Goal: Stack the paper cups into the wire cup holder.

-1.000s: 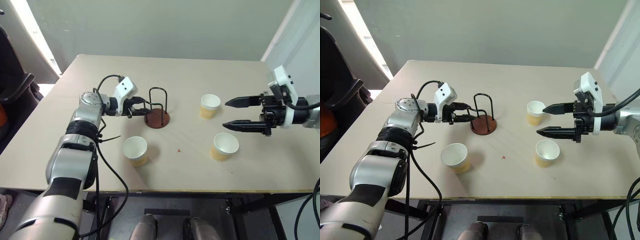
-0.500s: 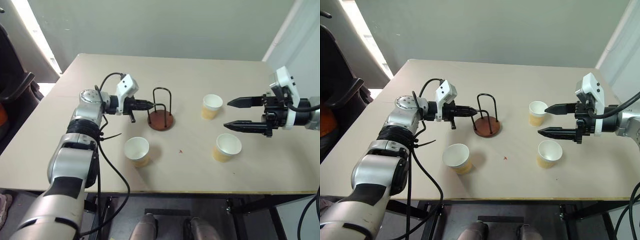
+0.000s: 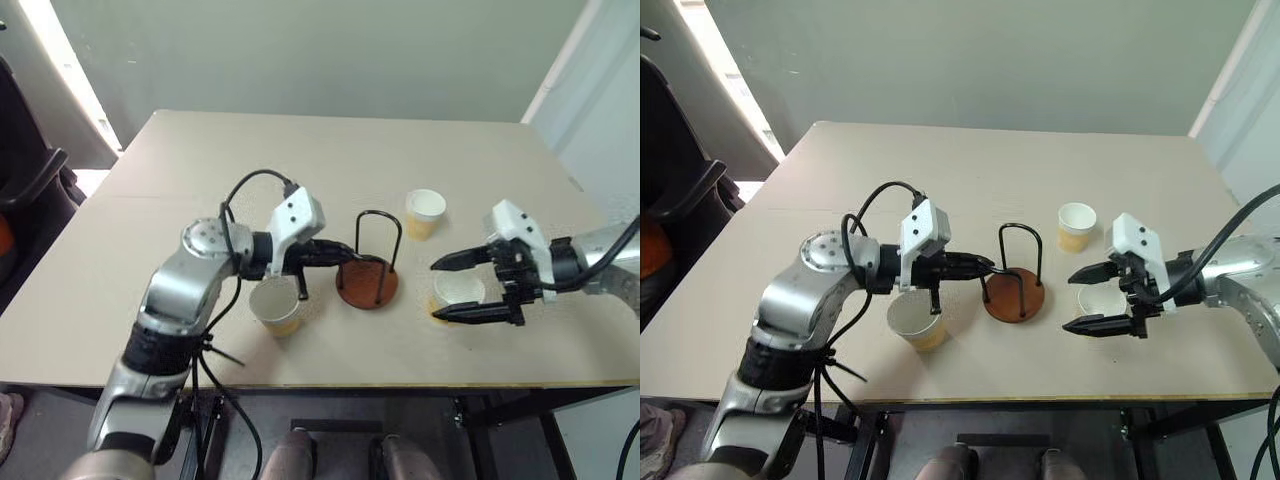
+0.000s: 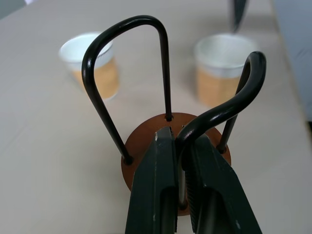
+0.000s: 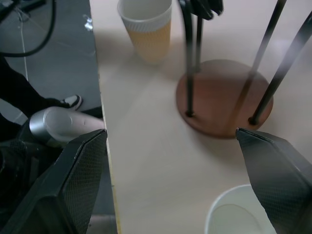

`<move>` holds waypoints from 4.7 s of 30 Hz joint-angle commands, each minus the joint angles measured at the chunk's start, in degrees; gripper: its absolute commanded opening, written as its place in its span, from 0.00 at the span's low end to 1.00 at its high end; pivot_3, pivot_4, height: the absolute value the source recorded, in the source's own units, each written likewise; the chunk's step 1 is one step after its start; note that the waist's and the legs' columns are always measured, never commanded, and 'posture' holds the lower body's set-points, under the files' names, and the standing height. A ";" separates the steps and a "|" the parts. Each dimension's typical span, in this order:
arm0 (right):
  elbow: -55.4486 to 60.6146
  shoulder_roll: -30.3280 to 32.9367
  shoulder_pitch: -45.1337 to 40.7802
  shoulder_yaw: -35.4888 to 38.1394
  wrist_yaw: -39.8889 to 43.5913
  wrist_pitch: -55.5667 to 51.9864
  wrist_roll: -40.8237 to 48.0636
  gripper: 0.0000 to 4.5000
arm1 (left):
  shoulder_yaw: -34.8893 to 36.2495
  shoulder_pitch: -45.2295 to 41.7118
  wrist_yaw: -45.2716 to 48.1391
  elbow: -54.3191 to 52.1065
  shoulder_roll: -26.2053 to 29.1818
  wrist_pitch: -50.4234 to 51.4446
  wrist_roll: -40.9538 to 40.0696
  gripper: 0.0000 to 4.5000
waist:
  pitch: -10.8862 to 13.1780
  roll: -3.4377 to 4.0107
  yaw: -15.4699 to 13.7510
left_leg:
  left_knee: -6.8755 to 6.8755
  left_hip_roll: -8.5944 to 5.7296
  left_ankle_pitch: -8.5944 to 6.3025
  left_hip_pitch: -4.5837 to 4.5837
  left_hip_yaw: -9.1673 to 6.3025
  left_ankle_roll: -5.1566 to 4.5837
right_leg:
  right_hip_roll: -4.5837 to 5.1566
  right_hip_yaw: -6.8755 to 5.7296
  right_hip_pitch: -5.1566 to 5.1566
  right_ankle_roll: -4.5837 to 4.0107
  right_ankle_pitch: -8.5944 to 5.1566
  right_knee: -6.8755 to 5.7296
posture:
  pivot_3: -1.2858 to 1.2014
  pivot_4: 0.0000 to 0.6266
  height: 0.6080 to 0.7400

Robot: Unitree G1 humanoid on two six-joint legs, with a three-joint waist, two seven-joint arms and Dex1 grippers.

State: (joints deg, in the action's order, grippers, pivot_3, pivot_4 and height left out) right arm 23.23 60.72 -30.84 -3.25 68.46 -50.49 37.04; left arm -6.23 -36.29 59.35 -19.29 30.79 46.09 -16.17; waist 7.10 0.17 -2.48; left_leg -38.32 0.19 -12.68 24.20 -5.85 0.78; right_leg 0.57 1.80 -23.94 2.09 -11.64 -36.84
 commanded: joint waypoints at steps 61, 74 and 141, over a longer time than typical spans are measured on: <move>-5.30 3.01 -1.81 -13.73 3.71 8.39 -20.64 0.54 | 21.64 11.15 4.21 -11.21 31.53 3.83 -23.08 0.72 | 0.04 0.00 0.90 | 0.43 0.03 -0.77 -0.20 -0.03 -0.10 | 0.24 -0.07 -0.22 -0.83 -0.37 -0.01 | 0.52 0.24 1.00; -6.03 1.47 -2.26 -15.18 5.20 10.78 -24.92 0.01 | 25.97 14.34 5.93 -12.67 32.72 2.47 -30.35 0.72 | 0.05 0.02 0.93 | 0.40 0.18 -1.10 -0.23 -0.03 -0.11 | 0.25 -0.11 -0.23 -0.88 -0.44 -0.06 | 0.52 0.24 1.00; -66.30 -23.95 -42.54 -18.80 1.88 50.95 -42.82 0.83 | 18.56 11.24 -10.45 -6.43 30.38 -2.75 -19.53 0.72 | 0.04 -0.01 1.57 | 1.22 0.96 -0.63 -0.36 -0.05 0.77 | -0.29 -0.28 -0.96 -2.27 -0.43 -0.81 | 0.52 0.24 1.00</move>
State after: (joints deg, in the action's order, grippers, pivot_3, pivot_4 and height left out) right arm -39.44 37.20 -71.30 -21.66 73.62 -3.84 -2.66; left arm 12.91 -23.48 50.32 -25.90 61.49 44.79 -37.23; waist 7.13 0.16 -0.91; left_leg -37.10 1.14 -13.32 23.85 -5.90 1.58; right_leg 0.28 1.52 -24.95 -0.12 -12.04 -37.68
